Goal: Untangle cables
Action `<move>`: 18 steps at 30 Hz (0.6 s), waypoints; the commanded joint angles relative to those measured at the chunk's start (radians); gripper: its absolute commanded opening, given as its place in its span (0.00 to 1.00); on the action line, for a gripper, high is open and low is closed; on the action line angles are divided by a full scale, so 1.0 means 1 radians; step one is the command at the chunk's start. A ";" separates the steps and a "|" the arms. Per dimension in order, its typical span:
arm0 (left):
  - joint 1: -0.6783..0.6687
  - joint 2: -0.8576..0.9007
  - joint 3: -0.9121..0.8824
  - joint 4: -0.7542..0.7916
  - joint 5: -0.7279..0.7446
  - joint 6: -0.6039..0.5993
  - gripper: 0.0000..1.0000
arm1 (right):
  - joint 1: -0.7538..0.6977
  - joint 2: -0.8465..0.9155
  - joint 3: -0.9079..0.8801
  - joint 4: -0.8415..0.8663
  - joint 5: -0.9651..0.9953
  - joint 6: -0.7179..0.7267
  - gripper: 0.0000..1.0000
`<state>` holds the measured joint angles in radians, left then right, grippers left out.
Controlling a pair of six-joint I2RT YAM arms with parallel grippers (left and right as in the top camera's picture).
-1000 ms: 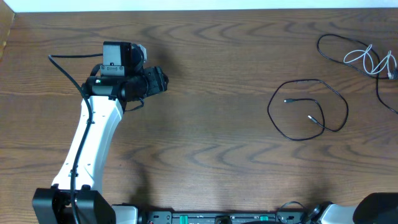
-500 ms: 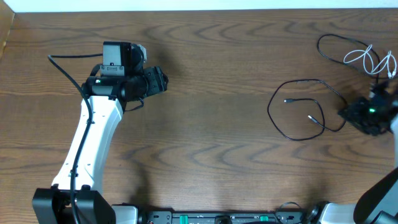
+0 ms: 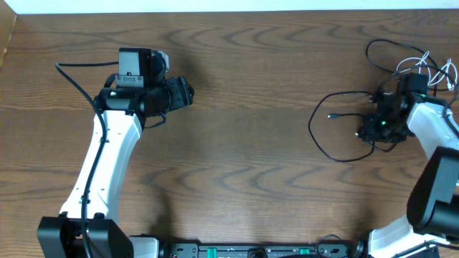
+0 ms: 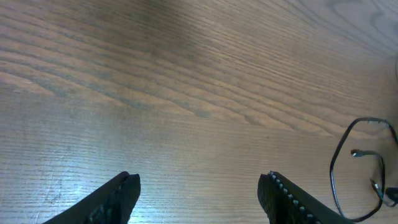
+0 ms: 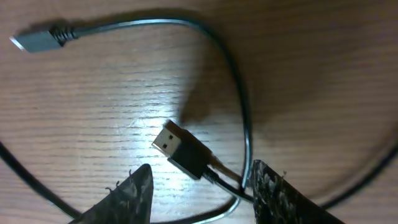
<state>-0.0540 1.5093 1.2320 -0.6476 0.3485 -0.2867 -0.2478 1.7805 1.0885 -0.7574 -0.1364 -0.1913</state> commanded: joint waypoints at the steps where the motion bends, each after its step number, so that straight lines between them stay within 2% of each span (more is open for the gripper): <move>1: 0.003 0.000 -0.004 -0.003 -0.010 0.017 0.66 | 0.020 0.052 -0.003 0.003 -0.039 -0.089 0.45; 9: 0.003 0.000 -0.004 -0.003 -0.010 0.017 0.66 | 0.027 0.108 -0.004 0.007 0.023 -0.109 0.39; 15: 0.003 0.000 -0.004 -0.003 -0.010 0.017 0.66 | 0.027 0.153 -0.005 -0.008 0.184 0.000 0.19; 18: 0.003 0.000 -0.004 -0.004 -0.010 0.017 0.66 | 0.027 0.157 -0.005 -0.013 0.201 0.039 0.07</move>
<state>-0.0540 1.5093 1.2320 -0.6479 0.3485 -0.2867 -0.2192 1.8721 1.1160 -0.7616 -0.0212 -0.2150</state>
